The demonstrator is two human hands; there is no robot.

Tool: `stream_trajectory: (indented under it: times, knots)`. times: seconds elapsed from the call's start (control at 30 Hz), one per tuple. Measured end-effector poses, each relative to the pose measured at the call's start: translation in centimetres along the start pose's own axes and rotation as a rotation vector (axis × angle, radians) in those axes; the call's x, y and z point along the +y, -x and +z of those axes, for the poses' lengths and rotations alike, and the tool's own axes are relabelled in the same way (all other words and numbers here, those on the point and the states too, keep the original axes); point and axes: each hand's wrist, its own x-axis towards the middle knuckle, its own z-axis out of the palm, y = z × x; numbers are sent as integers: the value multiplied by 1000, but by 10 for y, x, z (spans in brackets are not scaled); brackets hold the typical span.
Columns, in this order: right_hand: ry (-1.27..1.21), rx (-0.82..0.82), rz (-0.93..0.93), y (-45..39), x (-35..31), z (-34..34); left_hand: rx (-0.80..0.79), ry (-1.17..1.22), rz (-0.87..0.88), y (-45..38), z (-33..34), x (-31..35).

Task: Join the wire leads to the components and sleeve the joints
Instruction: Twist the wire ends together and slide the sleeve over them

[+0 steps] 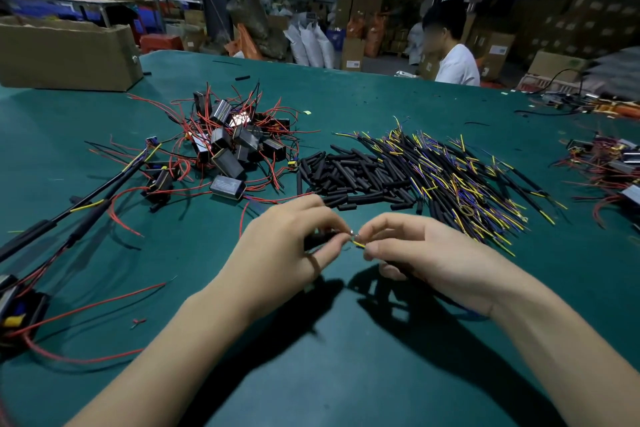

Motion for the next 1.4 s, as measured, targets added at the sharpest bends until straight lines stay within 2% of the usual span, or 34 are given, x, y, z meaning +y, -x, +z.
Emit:
stream_trajectory:
  times: [0.1,0.2,0.33,0.43,0.57,0.77,0.93,1.23,1.4]
  knots:
    - [253,164,-195,-2,3,0,70,160,-168,-2,0,-5]
    - [359,254,-344,-2,6,4,53,280,-277,-2,-3,-4]
    - [502,304,-477,0,6,8,-23,275,-302,-2,-6,-5]
    - [534,323,-534,-1,6,9,-23,238,-320,-2,-4,-6]
    - [618,362,-622,-1,8,12,-23,325,-344,-2,-5,-7]
    - [920,458,-813,-2,11,19,-66,405,-328,-3,-5,-7]
    - [841,477,-835,-3,12,18,-67,422,-330,-3,-4,-6]
    - [385,445,-665,-3,7,19,-28,447,-295,-2,-7,-5]
    - [291,412,-583,-3,9,19,-32,461,-296,-2,-6,-4]
